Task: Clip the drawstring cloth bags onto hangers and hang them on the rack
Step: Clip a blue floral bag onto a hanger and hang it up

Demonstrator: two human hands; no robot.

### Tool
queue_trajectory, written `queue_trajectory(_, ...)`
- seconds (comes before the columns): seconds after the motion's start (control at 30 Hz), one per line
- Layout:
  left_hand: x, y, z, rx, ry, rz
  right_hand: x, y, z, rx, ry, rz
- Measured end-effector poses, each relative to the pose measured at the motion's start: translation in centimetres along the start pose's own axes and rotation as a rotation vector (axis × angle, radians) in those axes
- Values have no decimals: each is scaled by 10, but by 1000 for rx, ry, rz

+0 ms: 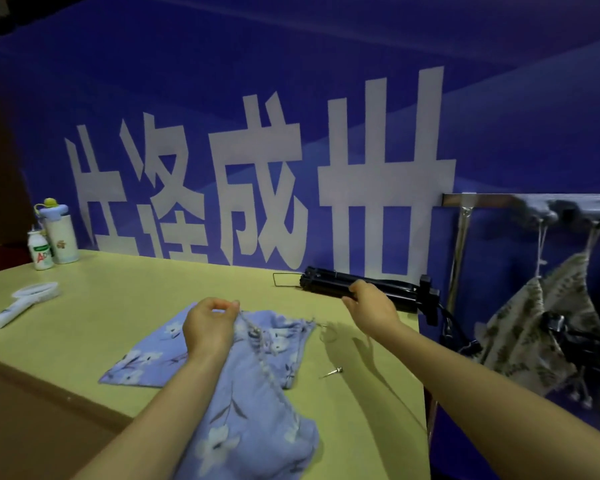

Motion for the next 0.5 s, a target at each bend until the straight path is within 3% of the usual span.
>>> queue_trajectory(0.17, -16, -47, 21, -66, 43, 49, -31, -16, -37, 216, 45, -6)
queue_trajectory(0.5, -27, -79, 56, -147, 90, 129, -74, -39, -62, 354, 49, 0)
Point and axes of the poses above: each hand's wrist, its own x-axis away from the middle knuckle, its own y-axis out of the back of the hand, z = x × y, the point moved 3 cm from there along -x, towards the middle knuckle, and after that the axes turned 5 degrees about -x, right-handed, at the moved point
